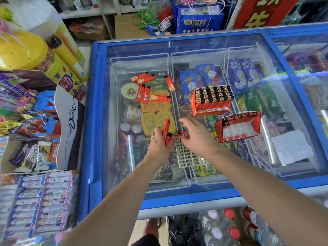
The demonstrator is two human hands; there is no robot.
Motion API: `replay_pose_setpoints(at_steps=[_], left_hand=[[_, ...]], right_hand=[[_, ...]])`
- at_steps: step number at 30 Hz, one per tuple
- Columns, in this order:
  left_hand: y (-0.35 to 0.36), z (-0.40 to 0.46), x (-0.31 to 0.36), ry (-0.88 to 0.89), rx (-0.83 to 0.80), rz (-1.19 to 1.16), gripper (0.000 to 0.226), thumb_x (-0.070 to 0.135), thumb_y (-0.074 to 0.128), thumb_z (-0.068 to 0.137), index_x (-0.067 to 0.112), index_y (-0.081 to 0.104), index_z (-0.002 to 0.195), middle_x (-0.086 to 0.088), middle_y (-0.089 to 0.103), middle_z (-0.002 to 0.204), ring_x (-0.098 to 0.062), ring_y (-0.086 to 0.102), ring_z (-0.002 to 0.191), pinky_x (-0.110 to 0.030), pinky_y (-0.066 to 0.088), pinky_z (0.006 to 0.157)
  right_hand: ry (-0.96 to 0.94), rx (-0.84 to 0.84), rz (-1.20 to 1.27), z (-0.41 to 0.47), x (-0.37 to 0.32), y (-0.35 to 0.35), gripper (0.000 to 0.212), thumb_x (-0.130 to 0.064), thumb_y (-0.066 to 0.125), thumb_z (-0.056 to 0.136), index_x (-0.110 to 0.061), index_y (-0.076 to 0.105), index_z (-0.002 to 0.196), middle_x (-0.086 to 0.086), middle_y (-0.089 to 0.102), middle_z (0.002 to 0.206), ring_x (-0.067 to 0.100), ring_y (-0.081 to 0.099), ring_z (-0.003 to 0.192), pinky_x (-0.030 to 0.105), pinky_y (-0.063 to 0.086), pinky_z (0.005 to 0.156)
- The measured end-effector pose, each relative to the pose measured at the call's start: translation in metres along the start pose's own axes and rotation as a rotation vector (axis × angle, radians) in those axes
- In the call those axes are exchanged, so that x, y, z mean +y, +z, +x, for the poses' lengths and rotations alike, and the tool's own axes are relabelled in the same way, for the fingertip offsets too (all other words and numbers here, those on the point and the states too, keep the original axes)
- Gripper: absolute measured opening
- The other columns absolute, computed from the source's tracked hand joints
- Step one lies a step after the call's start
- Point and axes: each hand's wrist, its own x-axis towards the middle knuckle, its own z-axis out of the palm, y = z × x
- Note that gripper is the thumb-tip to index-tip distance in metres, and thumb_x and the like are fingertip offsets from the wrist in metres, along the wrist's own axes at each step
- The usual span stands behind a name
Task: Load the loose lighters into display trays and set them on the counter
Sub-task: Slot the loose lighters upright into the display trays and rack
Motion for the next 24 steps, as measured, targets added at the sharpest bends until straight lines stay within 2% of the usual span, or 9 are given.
replay_pose_setpoints(at_steps=[3, 6, 7, 9, 12, 16, 19, 22, 24], left_hand=[[-0.008, -0.002, 0.000, -0.001, 0.004, -0.117, 0.032, 0.041, 0.059, 0.100, 0.017, 0.040, 0.110, -0.007, 0.055, 0.097, -0.016, 0.049, 0.067, -0.028, 0.041, 0.054], [-0.015, -0.008, 0.009, 0.106, 0.040, -0.163, 0.025, 0.039, 0.061, 0.099, 0.023, 0.041, 0.101, 0.001, 0.050, 0.081, -0.002, 0.041, 0.053, -0.017, 0.036, 0.045], [-0.017, -0.011, 0.014, 0.159, 0.036, -0.180, 0.024, 0.037, 0.062, 0.099, 0.026, 0.041, 0.097, 0.003, 0.049, 0.078, -0.002, 0.041, 0.051, -0.017, 0.036, 0.045], [-0.022, -0.016, 0.024, 0.263, -0.009, -0.189, 0.025, 0.036, 0.063, 0.099, 0.029, 0.040, 0.095, 0.005, 0.047, 0.075, -0.003, 0.039, 0.051, -0.019, 0.036, 0.047], [-0.026, -0.023, 0.033, 0.374, -0.074, -0.134, 0.023, 0.037, 0.063, 0.099, 0.028, 0.041, 0.101, 0.006, 0.049, 0.077, -0.008, 0.042, 0.058, -0.024, 0.039, 0.054], [-0.029, -0.027, 0.039, 0.446, -0.120, -0.065, 0.021, 0.037, 0.063, 0.098, 0.032, 0.043, 0.102, 0.004, 0.054, 0.089, -0.014, 0.050, 0.074, -0.032, 0.046, 0.067], [-0.028, -0.029, 0.040, 0.476, -0.140, -0.036, 0.021, 0.036, 0.064, 0.097, 0.040, 0.044, 0.100, 0.006, 0.053, 0.094, -0.013, 0.051, 0.081, -0.032, 0.044, 0.070], [-0.027, -0.028, 0.040, 0.473, -0.142, 0.017, 0.021, 0.039, 0.065, 0.096, 0.041, 0.045, 0.104, 0.008, 0.052, 0.097, -0.011, 0.053, 0.087, -0.032, 0.046, 0.074], [-0.028, -0.027, 0.037, 0.472, -0.125, 0.069, 0.023, 0.041, 0.064, 0.097, 0.039, 0.045, 0.109, 0.012, 0.053, 0.100, -0.003, 0.051, 0.093, -0.025, 0.042, 0.075]], right_hand=[[0.043, 0.092, 0.081, -0.010, 0.000, -0.003, 0.060, -0.013, 0.070, 0.088, -0.016, 0.043, 0.142, 0.003, 0.054, 0.128, 0.010, 0.061, 0.090, 0.036, 0.057, 0.082], [0.146, 0.237, 0.336, -0.020, -0.004, -0.006, 0.045, -0.014, 0.068, 0.088, -0.021, 0.053, 0.130, -0.006, 0.059, 0.110, 0.005, 0.062, 0.084, 0.027, 0.054, 0.075], [0.210, 0.260, 0.463, -0.021, -0.007, -0.008, 0.039, -0.016, 0.066, 0.088, -0.024, 0.056, 0.125, -0.009, 0.060, 0.106, 0.001, 0.061, 0.084, 0.023, 0.051, 0.073], [0.336, 0.230, 0.770, -0.021, -0.012, -0.015, 0.032, -0.023, 0.063, 0.089, -0.030, 0.062, 0.121, -0.013, 0.064, 0.104, -0.005, 0.063, 0.080, 0.020, 0.047, 0.070], [0.378, 0.113, 1.215, -0.019, -0.016, -0.029, 0.031, -0.025, 0.064, 0.093, -0.026, 0.066, 0.124, 0.004, 0.070, 0.107, 0.012, 0.064, 0.072, 0.027, 0.048, 0.061], [0.264, 0.066, 1.190, -0.019, -0.014, -0.039, 0.016, -0.024, 0.069, 0.092, -0.022, 0.074, 0.107, 0.000, 0.069, 0.083, 0.014, 0.060, 0.069, 0.024, 0.044, 0.054], [0.243, 0.075, 1.182, -0.020, -0.013, -0.044, 0.011, -0.022, 0.071, 0.088, -0.017, 0.073, 0.098, 0.008, 0.063, 0.075, 0.016, 0.057, 0.065, 0.024, 0.043, 0.050], [0.298, 0.162, 1.228, -0.018, -0.012, -0.046, 0.009, -0.018, 0.071, 0.081, -0.012, 0.066, 0.085, 0.011, 0.065, 0.071, 0.021, 0.060, 0.064, 0.028, 0.046, 0.054], [0.323, 0.248, 1.250, -0.017, -0.009, -0.047, 0.009, -0.015, 0.067, 0.079, -0.013, 0.059, 0.079, 0.015, 0.068, 0.074, 0.023, 0.059, 0.061, 0.029, 0.046, 0.054]])
